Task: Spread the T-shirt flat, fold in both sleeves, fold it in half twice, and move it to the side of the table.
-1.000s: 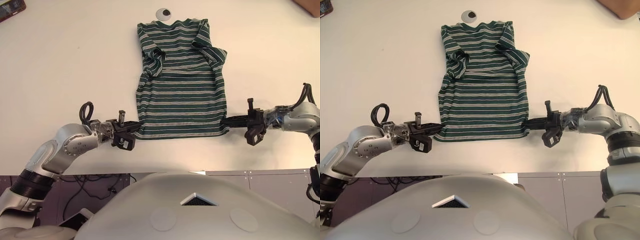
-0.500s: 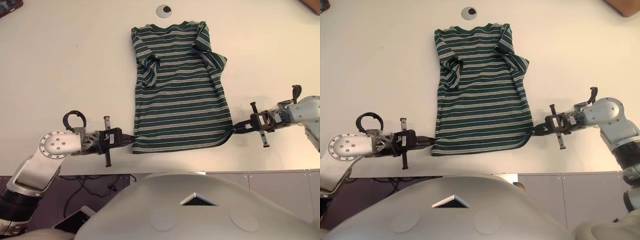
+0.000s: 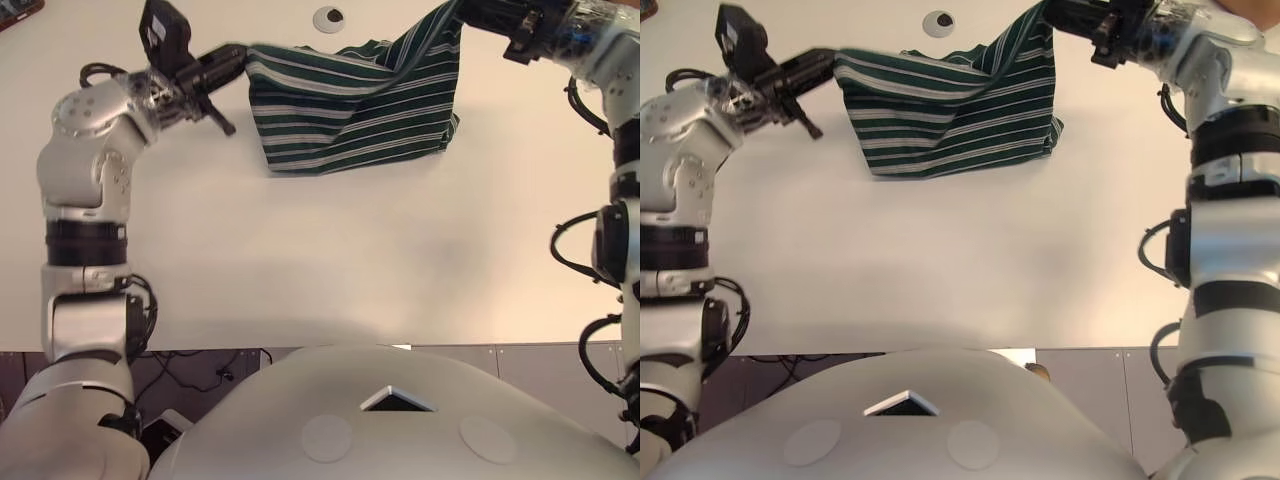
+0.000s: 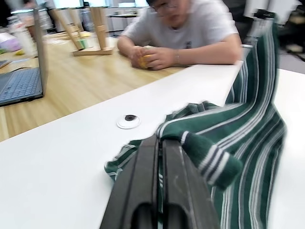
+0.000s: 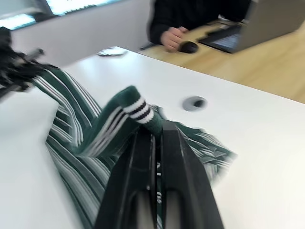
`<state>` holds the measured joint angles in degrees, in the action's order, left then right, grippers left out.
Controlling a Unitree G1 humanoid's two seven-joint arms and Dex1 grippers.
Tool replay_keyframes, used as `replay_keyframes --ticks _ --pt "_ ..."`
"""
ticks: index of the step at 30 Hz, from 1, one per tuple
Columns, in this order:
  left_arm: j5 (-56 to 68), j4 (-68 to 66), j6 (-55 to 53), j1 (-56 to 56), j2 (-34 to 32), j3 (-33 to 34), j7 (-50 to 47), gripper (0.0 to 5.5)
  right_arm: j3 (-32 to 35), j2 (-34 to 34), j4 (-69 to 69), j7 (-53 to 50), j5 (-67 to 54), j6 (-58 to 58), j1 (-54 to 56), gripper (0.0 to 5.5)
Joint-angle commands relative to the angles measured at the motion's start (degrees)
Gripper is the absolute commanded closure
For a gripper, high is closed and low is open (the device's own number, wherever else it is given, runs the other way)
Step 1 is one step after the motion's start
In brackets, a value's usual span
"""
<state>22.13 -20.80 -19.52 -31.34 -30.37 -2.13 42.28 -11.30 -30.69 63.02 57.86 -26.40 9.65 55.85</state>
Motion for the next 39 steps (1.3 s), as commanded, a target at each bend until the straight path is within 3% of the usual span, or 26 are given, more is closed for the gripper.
replay_keyframes --ticks 1,3,7,13,17,20,24,29,35,39 --pt "-6.07 -21.1 6.99 -9.14 5.7 -0.32 -3.81 5.46 2.21 5.69 8.84 -12.04 7.2 -5.9 2.46 5.47" --pt "-8.06 -30.01 10.39 -12.26 7.97 0.43 -5.92 5.46 3.87 7.86 11.08 -16.43 9.53 -6.99 2.77 5.47" --pt "-11.09 -42.27 15.45 -15.71 10.91 1.96 -11.75 4.96 8.13 11.66 13.43 -25.75 11.79 -6.78 3.27 4.91" --pt "-16.8 -47.23 24.34 -14.91 10.9 2.8 -23.24 4.93 13.49 12.99 13.6 -32.35 14.24 -9.2 3.22 4.78" --pt "-14.9 -30.63 31.32 -7.43 12.58 1.31 -12.61 4.93 10.41 13.22 12.55 -27.31 20.67 -14.07 2.44 5.19" --pt "-14.56 -16.37 25.6 -1.06 13.51 -3.67 -4.27 5.41 8.74 12.99 11.09 -17.97 23.42 -19.45 1.3 5.5" --pt "-16.13 -6.73 16.12 3.74 15.57 -10.7 0.72 5.46 1.47 12.13 10.67 -14.7 32.68 -27.69 -1.05 5.5" --pt "-26.1 -11.56 13.66 4.7 18.0 -19.33 -2.81 5.46 -4.78 12.04 12.05 -21.67 42.24 -29.92 -3.04 5.5" --pt "-30.67 -12.92 9.17 6.03 16.73 -23.44 -0.55 5.46 -9.98 12.9 13.47 -24.52 49.6 -27.02 -5.53 5.5" --pt "-28.65 -1.6 3.17 10.3 9.92 -22.57 5.58 5.46 -15.21 10.13 12.47 -0.78 52.07 -28.69 -9.94 5.5"
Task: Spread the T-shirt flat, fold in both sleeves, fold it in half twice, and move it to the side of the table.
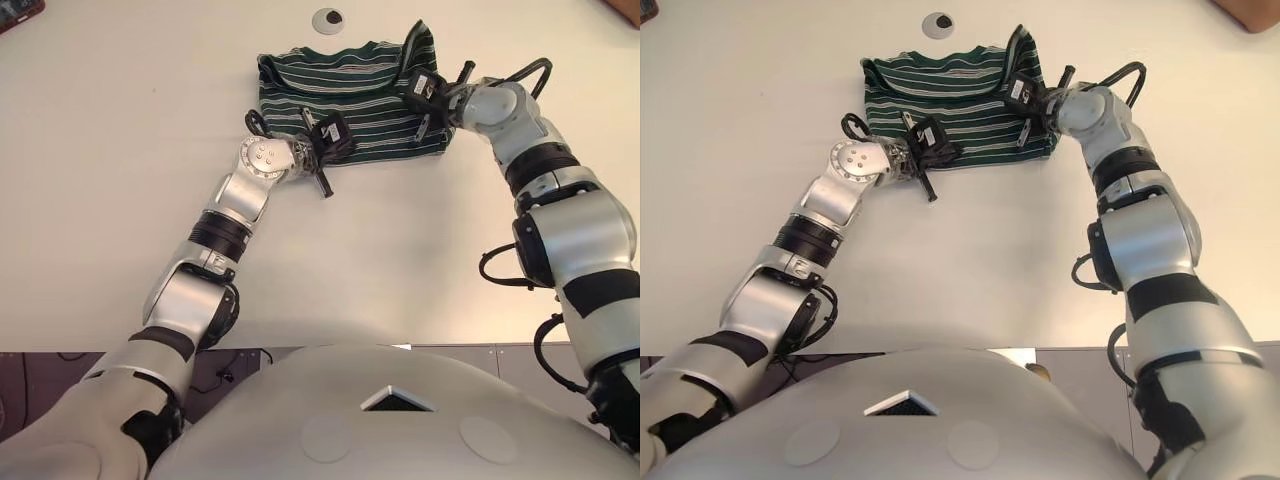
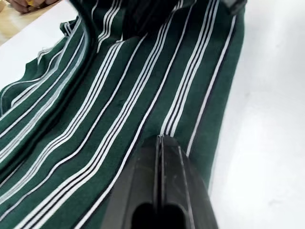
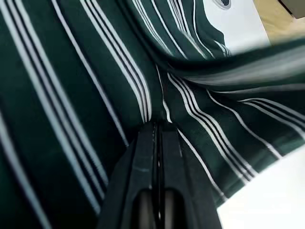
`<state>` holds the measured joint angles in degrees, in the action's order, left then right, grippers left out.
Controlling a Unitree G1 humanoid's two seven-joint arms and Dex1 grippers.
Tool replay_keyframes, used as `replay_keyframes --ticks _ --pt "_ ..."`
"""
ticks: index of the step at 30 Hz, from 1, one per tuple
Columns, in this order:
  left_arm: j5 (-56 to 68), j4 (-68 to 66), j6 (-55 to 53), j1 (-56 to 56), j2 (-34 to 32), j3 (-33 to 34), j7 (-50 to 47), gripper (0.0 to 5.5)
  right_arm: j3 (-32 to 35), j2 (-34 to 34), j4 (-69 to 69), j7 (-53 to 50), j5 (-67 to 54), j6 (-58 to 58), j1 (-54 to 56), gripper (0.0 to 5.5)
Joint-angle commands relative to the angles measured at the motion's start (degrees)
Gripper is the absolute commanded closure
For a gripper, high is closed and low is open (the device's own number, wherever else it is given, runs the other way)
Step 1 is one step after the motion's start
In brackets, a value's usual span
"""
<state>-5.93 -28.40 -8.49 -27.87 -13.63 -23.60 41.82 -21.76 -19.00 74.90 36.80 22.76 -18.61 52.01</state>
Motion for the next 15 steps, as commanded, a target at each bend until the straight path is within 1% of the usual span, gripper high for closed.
replay_keyframes --ticks 1,3,4,5,6,8,9,11,13,15 --pt "-0.26 9.29 -9.25 8.34 -9.24 -0.85 7.64 5.46 -5.19 -2.6 -0.62 26.7 2.12 -1.72 -7.09 5.5" --pt "0.51 16.46 -11.41 12.28 -15.29 0.21 11.11 5.46 -3.73 -4.35 -7.38 40.88 -4.23 -1.33 -10.26 5.5" --pt "0.79 19.28 -11.72 14.16 -18.18 1.04 12.3 5.46 -2.73 -5.05 -13.79 45.95 -8.9 1.91 -12.81 5.5" --pt "0.93 21.33 -11.95 15.43 -20.34 1.89 13.04 5.46 -2.0 -5.75 -20.09 49.12 -12.99 5.68 -15.39 5.5" --pt "1.15 23.09 -12.06 16.53 -22.12 3.61 12.93 5.46 -1.32 -6.36 -26.97 49.56 -16.74 9.13 -18.32 5.5" --pt "3.39 27.43 -13.84 17.79 -23.73 7.62 12.28 5.46 1.65 -4.97 -33.9 44.36 -20.82 13.74 -20.79 5.5" --pt "5.47 30.6 -15.49 18.05 -23.51 10.03 11.82 5.46 3.55 -3.59 -36.24 40.33 -22.02 15.9 -21.1 5.5" --pt "8.79 35.64 -18.38 18.06 -22.66 13.09 10.95 5.46 5.36 -2.29 -42.36 35.49 -23.42 20.17 -22.68 5.5" --pt "11.0 38.88 -20.48 16.86 -20.56 14.51 9.08 5.46 5.88 -1.75 -51.22 32.9 -25.36 25.61 -25.56 5.5" --pt "13.82 42.05 -22.53 15.68 -16.93 13.98 7.71 5.46 5.22 -0.57 -57.39 30.36 -25.96 29.65 -27.78 5.5"
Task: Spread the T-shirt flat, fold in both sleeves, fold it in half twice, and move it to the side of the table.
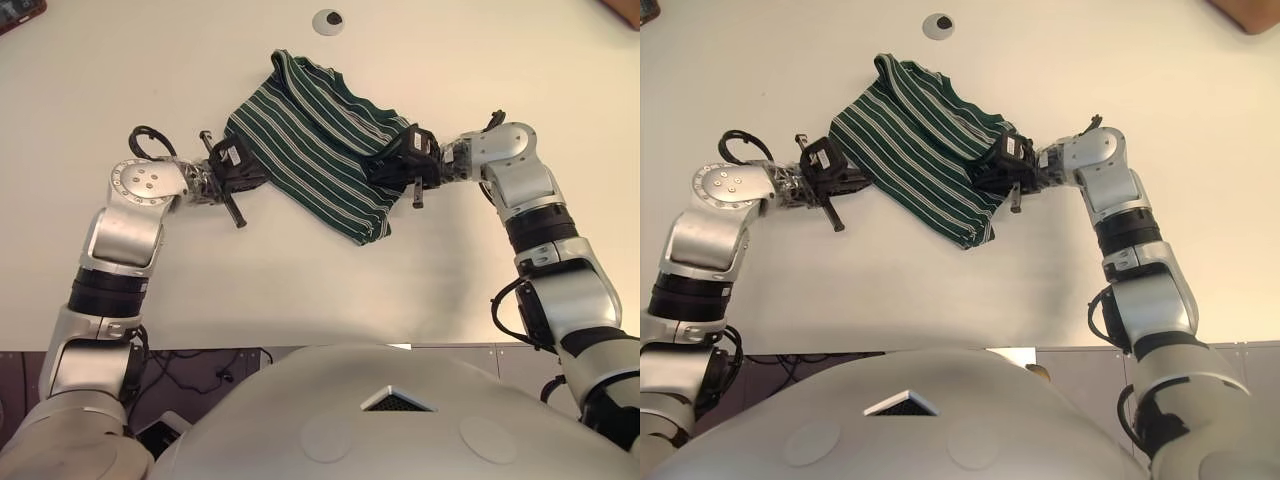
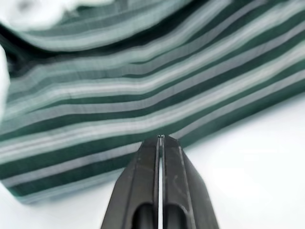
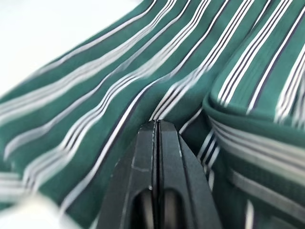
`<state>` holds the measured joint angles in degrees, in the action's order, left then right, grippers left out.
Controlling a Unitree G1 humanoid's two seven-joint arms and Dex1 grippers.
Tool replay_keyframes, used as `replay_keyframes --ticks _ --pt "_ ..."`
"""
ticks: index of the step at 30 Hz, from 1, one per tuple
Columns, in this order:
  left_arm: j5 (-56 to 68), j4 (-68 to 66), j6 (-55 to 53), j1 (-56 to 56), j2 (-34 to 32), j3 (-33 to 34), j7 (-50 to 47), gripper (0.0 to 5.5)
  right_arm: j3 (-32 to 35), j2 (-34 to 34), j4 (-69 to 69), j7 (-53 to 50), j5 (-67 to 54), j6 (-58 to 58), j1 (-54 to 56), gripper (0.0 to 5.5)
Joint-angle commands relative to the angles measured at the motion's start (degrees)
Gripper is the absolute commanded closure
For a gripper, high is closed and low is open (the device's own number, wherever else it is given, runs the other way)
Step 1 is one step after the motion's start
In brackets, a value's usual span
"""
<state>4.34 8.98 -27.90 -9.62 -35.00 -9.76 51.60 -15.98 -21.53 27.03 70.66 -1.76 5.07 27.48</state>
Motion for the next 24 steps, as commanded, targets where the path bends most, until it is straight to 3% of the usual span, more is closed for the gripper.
replay_keyframes --ticks 1,5,11,18,20,24 --pt "4.49 5.69 -4.17 -2.77 6.0 -0.56 -2.72 5.46 -1.03 2.45 -10.8 -4.66 -1.21 7.19 -3.78 5.5" --pt "1.94 3.14 -5.32 -1.56 9.01 -9.82 -3.44 5.46 -2.94 5.25 -7.54 -12.64 2.56 7.56 -2.79 5.5" --pt "-7.22 -2.16 -5.44 0.83 3.97 -21.2 -2.98 5.46 -5.88 7.29 4.77 -26.22 11.11 -0.37 1.31 5.5" --pt "-8.05 -3.18 -5.16 2.3 2.54 -22.81 -3.24 5.46 4.02 5.79 26.42 -50.39 12.06 -8.85 16.52 5.5" --pt "-8.02 -3.44 -4.88 2.22 2.37 -22.38 -3.49 5.46 4.86 5.04 28.46 -49.08 11.69 -13.69 18.73 5.5" --pt "-7.81 -3.92 -4.13 1.6 1.79 -21.33 -3.47 5.46 1.38 4.11 28.34 -33.76 11.65 -23.14 16.8 5.5"
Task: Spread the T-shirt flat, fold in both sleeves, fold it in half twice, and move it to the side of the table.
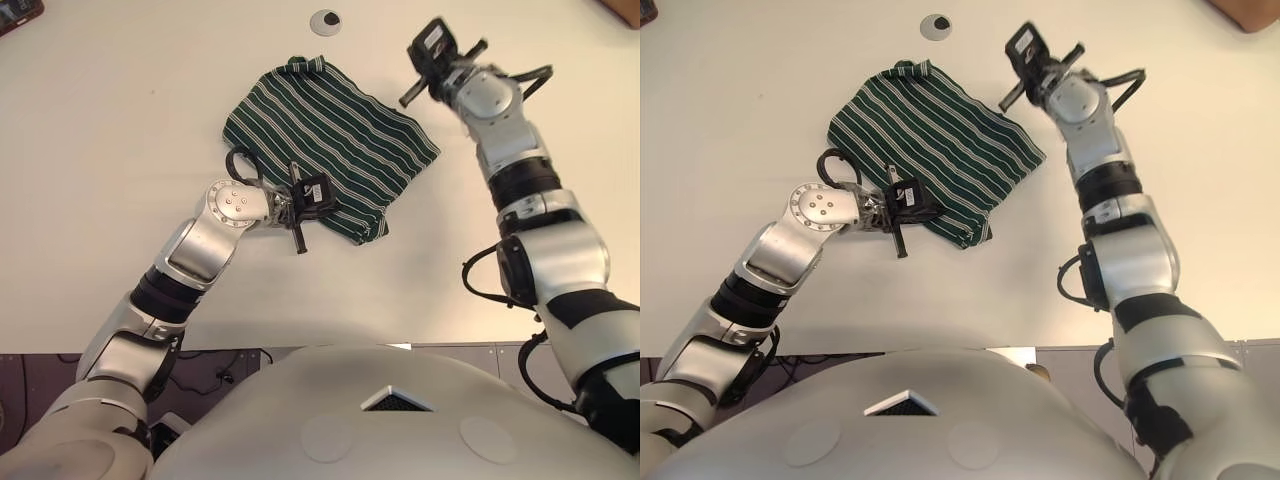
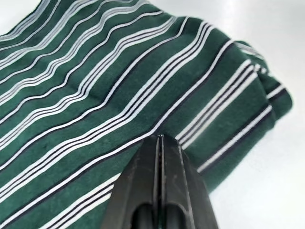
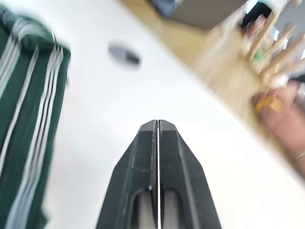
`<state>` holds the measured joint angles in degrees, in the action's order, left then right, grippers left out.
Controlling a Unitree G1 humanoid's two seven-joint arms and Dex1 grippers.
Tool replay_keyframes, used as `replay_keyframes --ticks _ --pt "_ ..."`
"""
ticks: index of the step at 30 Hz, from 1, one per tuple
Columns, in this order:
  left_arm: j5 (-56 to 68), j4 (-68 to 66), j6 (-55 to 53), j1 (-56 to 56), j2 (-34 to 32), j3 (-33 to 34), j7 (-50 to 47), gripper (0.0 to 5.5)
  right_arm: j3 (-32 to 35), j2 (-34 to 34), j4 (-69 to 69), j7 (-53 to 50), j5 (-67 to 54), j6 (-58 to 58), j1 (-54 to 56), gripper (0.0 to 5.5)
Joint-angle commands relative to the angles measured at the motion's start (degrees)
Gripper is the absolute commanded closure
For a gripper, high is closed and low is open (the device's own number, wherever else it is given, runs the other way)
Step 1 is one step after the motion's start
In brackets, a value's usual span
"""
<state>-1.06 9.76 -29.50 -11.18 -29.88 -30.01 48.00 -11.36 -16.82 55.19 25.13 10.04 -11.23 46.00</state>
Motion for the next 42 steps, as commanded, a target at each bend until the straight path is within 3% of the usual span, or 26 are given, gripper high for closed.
replay_keyframes --ticks 1,4,8,10,13,15,19,22,27,29,33,42 --pt "-2.36 -4.67 -2.41 3.05 -3.57 -0.89 0.28 5.46 -4.31 -0.98 0.32 15.69 -0.03 -8.39 -2.63 5.5" --pt "-2.22 -4.71 -1.83 3.02 -4.25 -0.52 0.74 5.46 -7.12 -2.02 3.67 21.32 2.23 -11.06 -3.51 5.5" --pt "-2.14 -3.81 -1.38 3.63 -5.39 -0.21 1.62 5.46 -15.74 -6.27 7.83 19.8 13.84 -15.91 -3.94 5.5" --pt "-2.36 -3.15 -0.89 4.26 -7.4 -0.12 2.75 5.46 -20.03 -10.78 6.25 27.68 16.81 -20.05 -6.18 5.5" --pt "-2.95 -3.55 1.4 5.33 -12.25 1.12 4.52 5.46 -20.82 -16.98 -9.41 48.66 5.64 -17.83 -15.17 5.5" --pt "-2.88 -3.27 2.59 6.31 -14.81 2.35 5.34 5.46 -20.0 -18.72 -21.32 53.65 -1.79 -12.73 -19.96 5.5" --pt "-0.4 -0.42 5.15 10.05 -16.07 6.64 4.5 5.46 -15.59 -16.09 -30.63 47.83 -7.26 -4.67 -22.14 5.5" --pt "4.56 4.3 8.87 10.35 -12.8 16.75 -0.6 5.5 -8.76 -15.62 -36.08 40.1 -11.06 -2.57 -23.54 5.22" --pt "3.5 12.1 15.27 18.83 -18.72 25.58 -0.77 4.75 -1.77 -24.87 -46.49 42.27 -14.17 -9.21 -30.81 4.39" --pt "-0.79 10.52 20.95 21.73 -22.21 25.7 -0.63 4.57 -0.86 -27.82 -49.76 43.7 -15.3 -11.2 -35.05 4.19" --pt "-15.81 -1.96 39.37 21.78 -27.72 21.99 -6.76 3.98 -2.31 -29.84 -48.19 41.27 -9.0 -27.13 -42.13 3.54" --pt "-23.7 -7.07 54.29 15.64 -22.86 11.82 -7.28 3.93 -7.27 -23.61 -43.64 25.37 9.3 -41.79 -40.32 3.35"
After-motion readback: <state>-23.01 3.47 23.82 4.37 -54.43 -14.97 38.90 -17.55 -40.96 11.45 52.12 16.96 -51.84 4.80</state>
